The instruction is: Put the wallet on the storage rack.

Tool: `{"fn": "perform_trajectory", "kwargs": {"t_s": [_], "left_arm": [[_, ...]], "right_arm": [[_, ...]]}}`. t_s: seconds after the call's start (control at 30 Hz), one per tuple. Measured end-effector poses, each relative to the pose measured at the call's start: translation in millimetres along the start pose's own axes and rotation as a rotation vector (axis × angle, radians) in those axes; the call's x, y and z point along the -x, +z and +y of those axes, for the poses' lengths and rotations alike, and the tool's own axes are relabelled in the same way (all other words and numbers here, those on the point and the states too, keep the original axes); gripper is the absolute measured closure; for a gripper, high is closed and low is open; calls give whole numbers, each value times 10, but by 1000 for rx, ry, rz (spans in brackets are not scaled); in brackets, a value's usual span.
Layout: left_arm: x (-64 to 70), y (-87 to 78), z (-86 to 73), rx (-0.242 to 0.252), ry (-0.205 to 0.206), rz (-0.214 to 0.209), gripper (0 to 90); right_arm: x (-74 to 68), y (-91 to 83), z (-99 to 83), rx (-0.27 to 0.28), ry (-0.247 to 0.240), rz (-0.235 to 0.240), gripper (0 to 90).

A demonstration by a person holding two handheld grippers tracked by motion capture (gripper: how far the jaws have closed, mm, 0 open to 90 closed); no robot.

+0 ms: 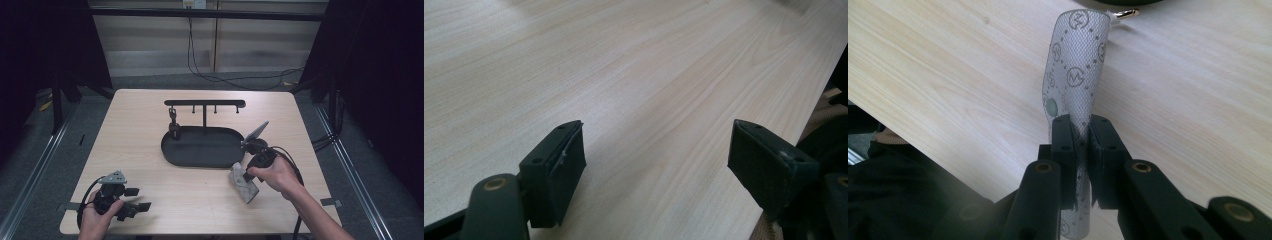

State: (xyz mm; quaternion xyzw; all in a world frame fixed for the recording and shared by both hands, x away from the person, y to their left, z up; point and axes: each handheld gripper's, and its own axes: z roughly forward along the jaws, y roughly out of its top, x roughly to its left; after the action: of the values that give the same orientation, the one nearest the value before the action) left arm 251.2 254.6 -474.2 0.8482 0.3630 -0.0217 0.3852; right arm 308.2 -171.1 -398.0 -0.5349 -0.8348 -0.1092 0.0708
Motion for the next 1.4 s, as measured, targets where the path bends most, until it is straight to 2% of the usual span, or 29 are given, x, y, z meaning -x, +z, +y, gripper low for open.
{"fn": "perform_trajectory", "kwargs": {"t_s": [0.2, 0.33, 0.43, 0.77, 0.93, 1.03, 1.27, 1.4], "left_arm": [[4, 4, -1, -3, 4, -1, 228], [-7, -8, -3, 4, -1, -6, 228], [-10, -13, -8, 5, -4, 1, 228], [5, -4, -6, -8, 8, -5, 228], [20, -21, -6, 4, 9, -4, 228], [23, -23, -1, 15, 11, 6, 228], [25, -20, 0, 9, 16, 7, 228], [21, -9, -4, -5, 9, 27, 228]], "right_arm": [[15, -160, 27, 23, 5, -33, 824], [37, -191, 56, 27, 12, -42, 824], [17, -192, 74, 17, 1, -53, 824], [59, -246, 152, 50, 19, -39, 826], [102, -322, 196, 78, 41, -29, 826], [119, -354, 227, 90, 52, -30, 826], [168, -393, 345, 104, 80, -23, 825], [180, -417, 408, 115, 95, -28, 825]]}}
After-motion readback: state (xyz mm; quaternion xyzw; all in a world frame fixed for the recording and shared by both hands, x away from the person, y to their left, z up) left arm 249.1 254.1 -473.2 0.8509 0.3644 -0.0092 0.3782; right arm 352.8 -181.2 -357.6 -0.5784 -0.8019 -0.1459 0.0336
